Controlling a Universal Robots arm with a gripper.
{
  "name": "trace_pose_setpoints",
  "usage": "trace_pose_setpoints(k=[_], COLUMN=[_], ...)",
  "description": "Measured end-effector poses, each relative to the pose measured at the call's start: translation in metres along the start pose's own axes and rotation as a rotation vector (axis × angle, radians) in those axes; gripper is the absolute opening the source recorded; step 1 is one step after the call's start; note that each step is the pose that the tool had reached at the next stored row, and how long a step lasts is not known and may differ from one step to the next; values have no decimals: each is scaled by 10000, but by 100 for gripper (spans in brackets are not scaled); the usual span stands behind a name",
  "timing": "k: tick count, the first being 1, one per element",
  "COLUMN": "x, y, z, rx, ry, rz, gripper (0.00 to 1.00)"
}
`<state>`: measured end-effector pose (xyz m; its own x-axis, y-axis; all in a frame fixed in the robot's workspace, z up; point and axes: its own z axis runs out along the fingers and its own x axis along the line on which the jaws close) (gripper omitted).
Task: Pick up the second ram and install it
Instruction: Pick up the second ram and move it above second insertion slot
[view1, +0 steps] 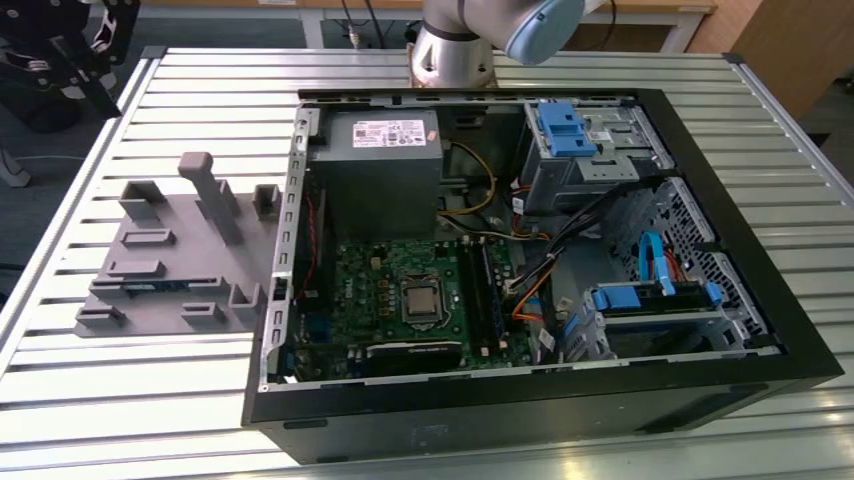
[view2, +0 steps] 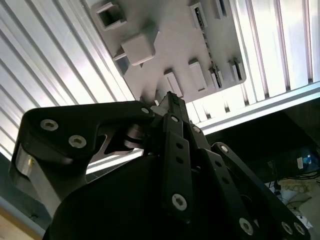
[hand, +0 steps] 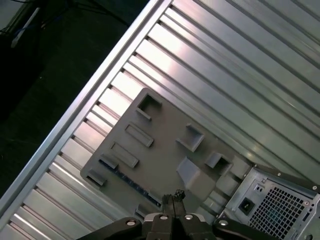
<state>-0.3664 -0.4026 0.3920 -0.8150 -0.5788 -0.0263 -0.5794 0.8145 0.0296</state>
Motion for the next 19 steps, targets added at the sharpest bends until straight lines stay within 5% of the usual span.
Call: trace_pose_setpoints(k=[19], x=[0], y=[0], z=[0], rx=[-25], ry=[28], rz=[-945], gripper=[11])
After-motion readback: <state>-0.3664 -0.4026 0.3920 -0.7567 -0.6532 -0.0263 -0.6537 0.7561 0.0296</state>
